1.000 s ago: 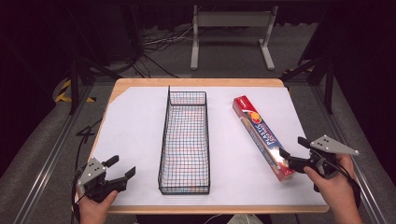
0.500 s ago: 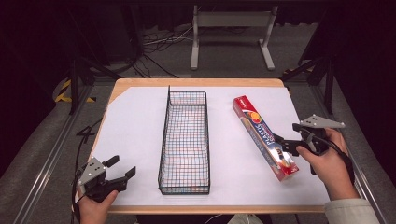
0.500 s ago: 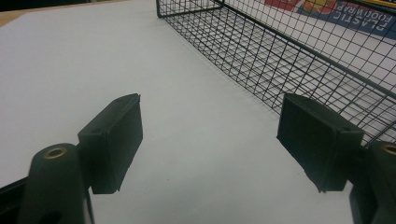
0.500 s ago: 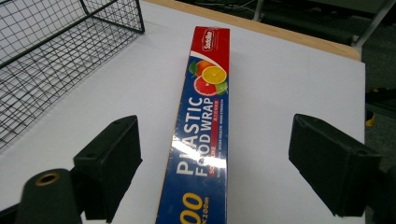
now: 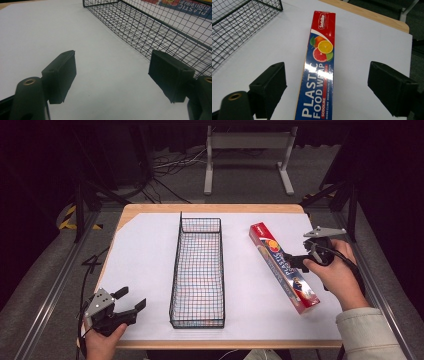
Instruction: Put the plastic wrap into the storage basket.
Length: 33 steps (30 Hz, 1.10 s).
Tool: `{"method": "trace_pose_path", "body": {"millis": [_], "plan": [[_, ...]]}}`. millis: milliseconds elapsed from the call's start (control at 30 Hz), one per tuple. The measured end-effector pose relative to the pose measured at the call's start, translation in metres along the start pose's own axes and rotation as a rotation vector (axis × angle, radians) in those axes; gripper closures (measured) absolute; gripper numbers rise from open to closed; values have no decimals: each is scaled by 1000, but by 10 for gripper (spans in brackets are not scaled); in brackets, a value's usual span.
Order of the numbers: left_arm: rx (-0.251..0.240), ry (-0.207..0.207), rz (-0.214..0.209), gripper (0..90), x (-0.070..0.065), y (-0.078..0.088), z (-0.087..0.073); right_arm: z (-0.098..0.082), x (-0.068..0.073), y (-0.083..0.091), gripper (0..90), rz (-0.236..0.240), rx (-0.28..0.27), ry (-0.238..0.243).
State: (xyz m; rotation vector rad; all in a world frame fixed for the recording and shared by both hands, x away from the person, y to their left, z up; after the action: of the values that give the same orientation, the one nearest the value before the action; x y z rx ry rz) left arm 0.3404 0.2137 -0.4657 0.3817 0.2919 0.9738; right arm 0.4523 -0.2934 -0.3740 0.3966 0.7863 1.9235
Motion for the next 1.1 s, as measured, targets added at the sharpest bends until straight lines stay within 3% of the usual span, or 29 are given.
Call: {"method": "trace_pose_path", "body": {"millis": [67,367,500,700,1100], "plan": [[0,-4,8,226,1,1,-1,4,0,-5,161,11,16,-14],[8,-6,42,227,4,17,-8,18,-2,-27,162,-11,100,4],[9,2,50,227,6,21,-11,22,-1,-38,162,-11,162,-8],[9,-5,50,227,6,21,-11,18,-1,-52,160,2,273,-18],[6,-5,39,222,4,17,-10,4,-8,-69,144,-15,420,-49]]}}
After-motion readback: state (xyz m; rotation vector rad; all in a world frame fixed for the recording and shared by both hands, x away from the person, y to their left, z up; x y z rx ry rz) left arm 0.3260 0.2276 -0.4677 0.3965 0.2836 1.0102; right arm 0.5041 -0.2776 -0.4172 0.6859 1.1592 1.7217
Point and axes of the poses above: each handheld gripper's, and its own axes: y roughly backward along the jaws, z roughly out of its top, x roughly to its left, the point moved 7 cm from there along -y, roughly forward along the jaws, and after that the axes turned 3 degrees about z, right-handed, at the moved point
